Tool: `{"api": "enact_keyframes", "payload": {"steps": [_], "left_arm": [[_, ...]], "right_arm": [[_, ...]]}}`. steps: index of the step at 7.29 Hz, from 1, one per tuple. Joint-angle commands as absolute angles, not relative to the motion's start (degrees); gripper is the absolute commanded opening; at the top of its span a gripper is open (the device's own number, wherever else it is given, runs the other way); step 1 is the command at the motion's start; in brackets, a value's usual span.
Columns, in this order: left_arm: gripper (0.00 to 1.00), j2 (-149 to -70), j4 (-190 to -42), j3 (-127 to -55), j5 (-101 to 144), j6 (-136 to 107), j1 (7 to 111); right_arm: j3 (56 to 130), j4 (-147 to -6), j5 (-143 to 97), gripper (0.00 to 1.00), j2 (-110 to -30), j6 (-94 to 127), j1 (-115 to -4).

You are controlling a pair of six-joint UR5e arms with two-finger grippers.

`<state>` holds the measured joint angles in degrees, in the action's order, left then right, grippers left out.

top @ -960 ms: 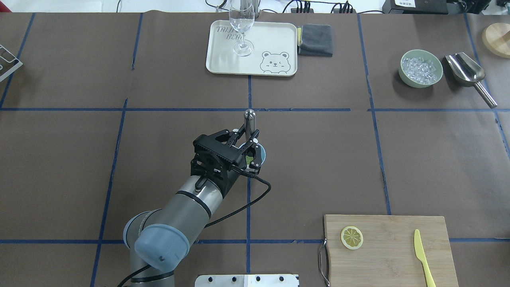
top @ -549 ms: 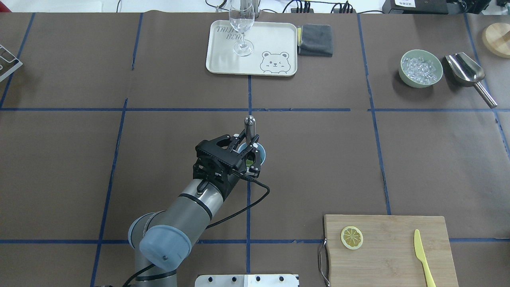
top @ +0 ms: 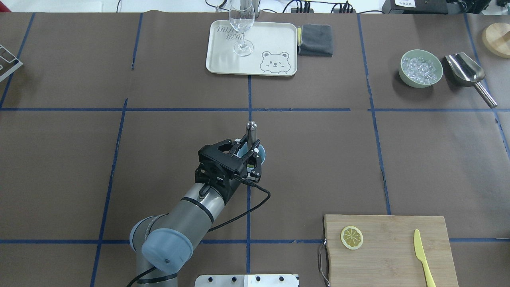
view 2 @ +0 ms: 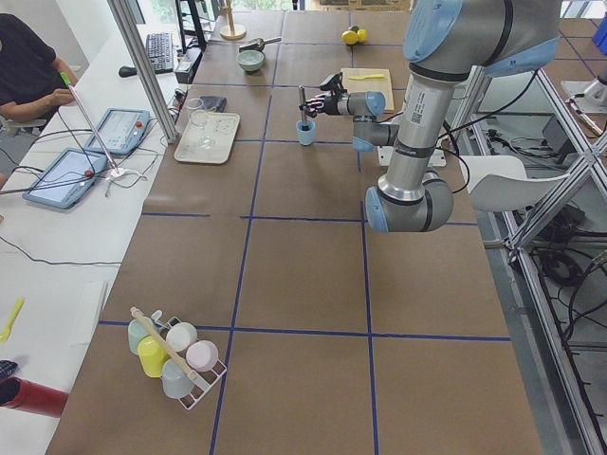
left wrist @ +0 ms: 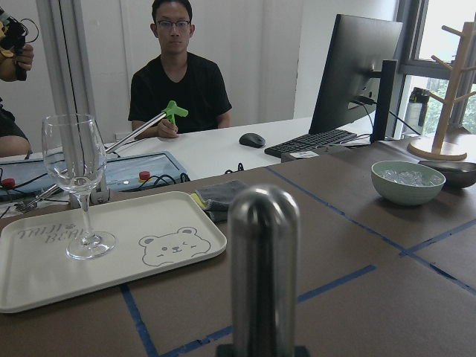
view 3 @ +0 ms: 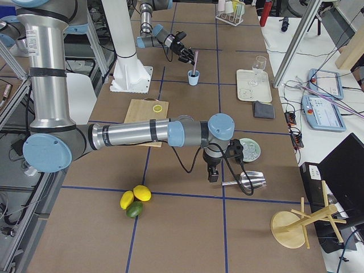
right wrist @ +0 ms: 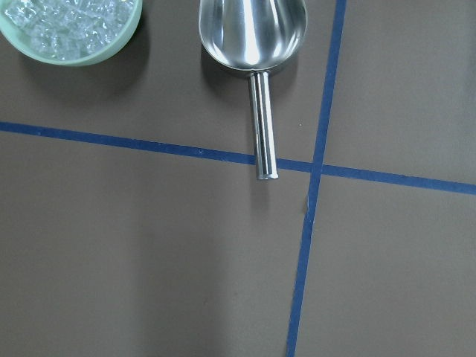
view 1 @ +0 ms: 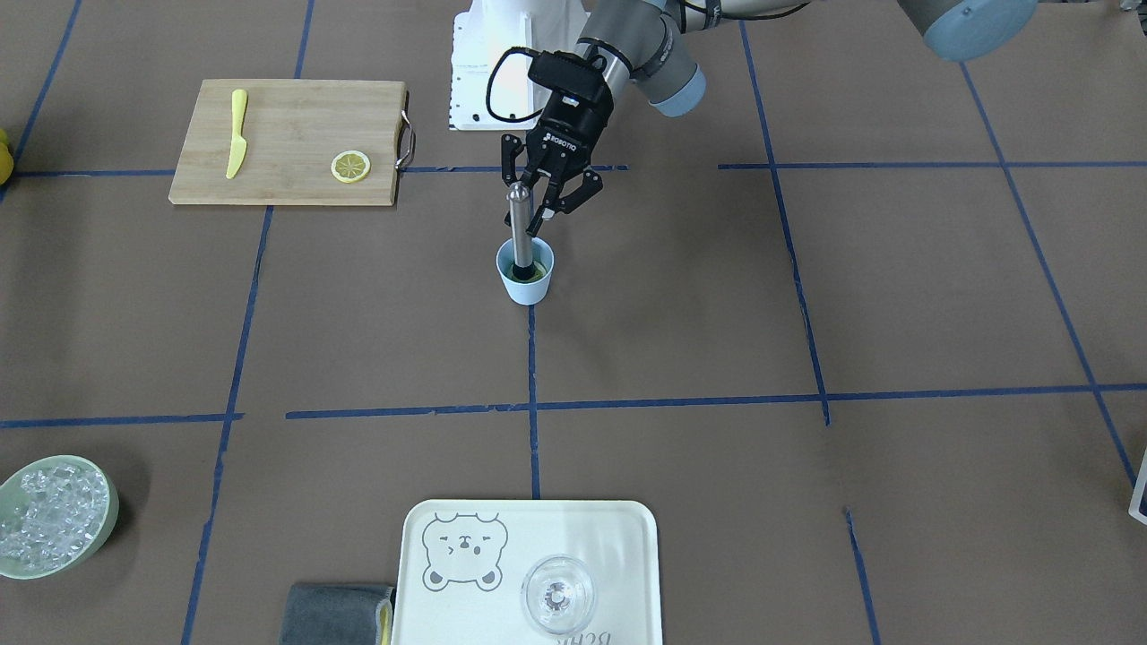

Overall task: Squeeze lemon into cup
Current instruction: 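Lower the muddler into the blue cup and press the lemon with the left gripper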

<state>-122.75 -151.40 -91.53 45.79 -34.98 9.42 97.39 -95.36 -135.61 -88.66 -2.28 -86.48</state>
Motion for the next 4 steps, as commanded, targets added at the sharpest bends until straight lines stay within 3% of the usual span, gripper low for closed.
{"api": "enact_keyframes", "payload": {"steps": [1, 4], "left_arm": [[0.0, -122.8, -151.4, -91.3, 45.8, -35.1, 9.3], [0.0, -122.8, -152.8, -89.6, 45.8, -35.2, 9.3]], "right_arm": [[97.4, -95.4, -135.6, 1.0, -88.6, -2.3, -86.5], [97.4, -95.4, -135.6, 1.0, -88.6, -2.3, -86.6]]}}
